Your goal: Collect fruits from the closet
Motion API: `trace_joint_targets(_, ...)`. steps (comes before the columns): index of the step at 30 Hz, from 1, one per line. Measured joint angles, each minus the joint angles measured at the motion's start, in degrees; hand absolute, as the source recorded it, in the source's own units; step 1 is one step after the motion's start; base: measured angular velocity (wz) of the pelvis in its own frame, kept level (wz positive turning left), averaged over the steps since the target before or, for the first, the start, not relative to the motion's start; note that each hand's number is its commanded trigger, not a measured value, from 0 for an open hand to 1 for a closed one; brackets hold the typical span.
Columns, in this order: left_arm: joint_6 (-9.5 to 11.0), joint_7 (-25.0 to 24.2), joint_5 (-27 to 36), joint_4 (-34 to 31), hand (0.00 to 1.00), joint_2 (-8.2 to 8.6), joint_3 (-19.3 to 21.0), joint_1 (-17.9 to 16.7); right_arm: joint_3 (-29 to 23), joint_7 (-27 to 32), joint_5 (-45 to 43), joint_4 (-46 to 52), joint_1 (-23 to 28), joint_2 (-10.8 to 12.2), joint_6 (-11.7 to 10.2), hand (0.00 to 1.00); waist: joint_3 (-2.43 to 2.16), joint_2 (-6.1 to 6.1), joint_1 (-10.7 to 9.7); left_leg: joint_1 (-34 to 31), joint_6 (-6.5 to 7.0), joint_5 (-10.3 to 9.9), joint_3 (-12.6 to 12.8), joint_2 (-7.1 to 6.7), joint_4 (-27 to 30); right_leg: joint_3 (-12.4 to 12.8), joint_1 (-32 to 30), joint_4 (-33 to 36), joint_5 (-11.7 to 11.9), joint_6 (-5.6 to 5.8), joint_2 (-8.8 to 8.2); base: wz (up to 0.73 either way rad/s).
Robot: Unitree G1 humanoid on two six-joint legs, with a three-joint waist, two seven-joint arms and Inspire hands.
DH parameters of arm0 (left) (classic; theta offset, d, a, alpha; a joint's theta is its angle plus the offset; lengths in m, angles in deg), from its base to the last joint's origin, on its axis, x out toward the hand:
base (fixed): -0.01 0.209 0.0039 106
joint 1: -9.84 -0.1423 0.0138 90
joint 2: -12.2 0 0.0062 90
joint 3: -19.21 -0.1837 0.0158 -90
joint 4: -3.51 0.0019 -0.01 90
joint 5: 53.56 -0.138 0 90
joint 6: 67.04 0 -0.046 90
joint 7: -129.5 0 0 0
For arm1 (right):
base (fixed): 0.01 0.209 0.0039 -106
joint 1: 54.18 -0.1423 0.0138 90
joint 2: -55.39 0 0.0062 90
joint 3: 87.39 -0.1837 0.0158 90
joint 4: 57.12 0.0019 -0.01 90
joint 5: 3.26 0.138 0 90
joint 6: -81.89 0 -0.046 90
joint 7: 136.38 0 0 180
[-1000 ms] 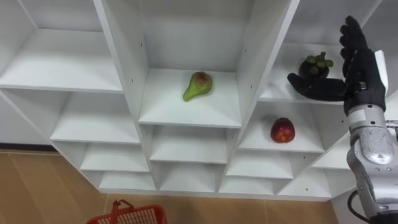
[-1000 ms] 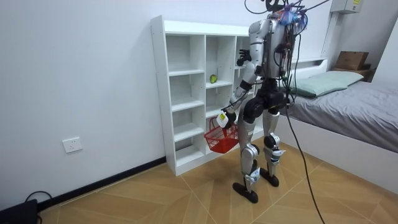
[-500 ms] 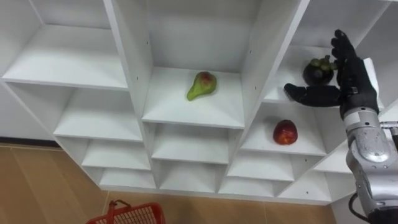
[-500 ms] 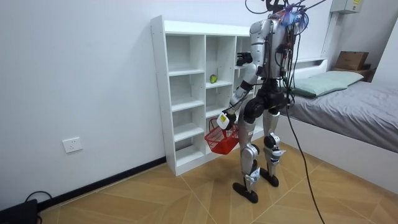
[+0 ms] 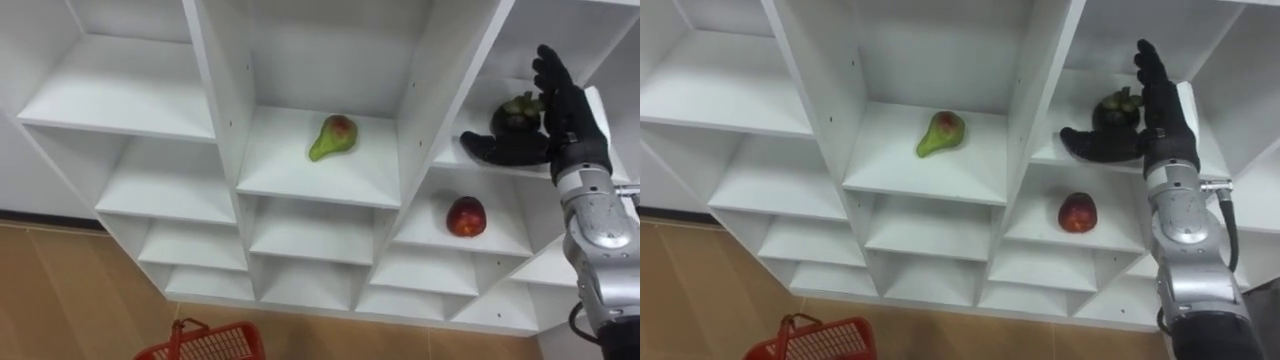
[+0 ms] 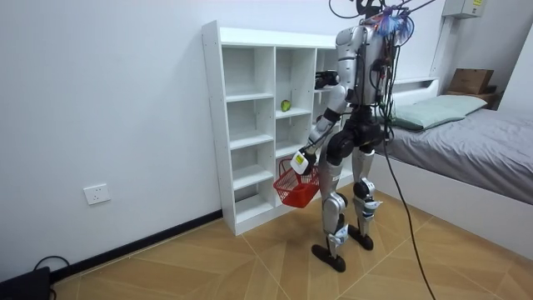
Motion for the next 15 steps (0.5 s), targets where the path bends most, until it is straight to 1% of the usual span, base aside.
trace_joint_targets(3,-0.1,0.0,0.0,0.0,1.0,0.0,0.0,0.0,0.0,-0.1,0.1,-1.2,-0.3,0.0,0.0,0.0,0.03,-0.05,-0.2,-0.1,0.01,0.0,-0.3,-0.06,0.2,-0.4,0.1,0.0,0.0,0.0,-0.06,0.05)
trace_joint_targets(7,-0.3,0.0,0.2,-0.1,1.0,0.0,0.0,0.1,-0.6,-3.0,2.1,-3.3,-1.1,-0.2,0.1,0.0,0.0,-0.43,-0.8,-0.7,0.01,0.0,-0.4,-0.06,0.7,-0.9,0.0,0.0,0.0,-0.03,-0.11,0.05)
trace_joint_targets(9,-1.0,-0.1,0.5,-0.6,1.0,0.0,0.0,-0.1,-0.6,-4.8,3.0,-3.8,-1.1,-0.4,0.5,0.0,-0.27,-0.82,-1.1,-0.7,0.0,0.0,-0.4,-0.06,0.7,-1.0,0.0,-0.1,0.0,-0.03,-0.11,0.0)
trace_joint_targets(12,-1.3,-0.1,0.5,-0.6,1.0,-0.09,0.0,0.0,-0.6,-6.2,3.3,-5.2,-1.6,-0.5,0.6,0.0,-0.55,-1.23,-1.0,-0.7,0.0,0.0,-0.5,-0.06,0.7,-1.1,0.0,-0.1,0.0,-0.04,-0.11,0.0)
trace_joint_targets(15,-1.6,-0.1,0.6,-0.6,1.0,-0.05,-0.2,0.0,-0.6,-7.1,3.3,-6.2,-2.2,-0.6,0.6,0.0,-0.62,-1.39,-1.2,-0.6,0.01,0.0,-0.5,-0.06,0.7,-1.1,0.0,0.0,0.0,-0.07,-0.11,0.0)
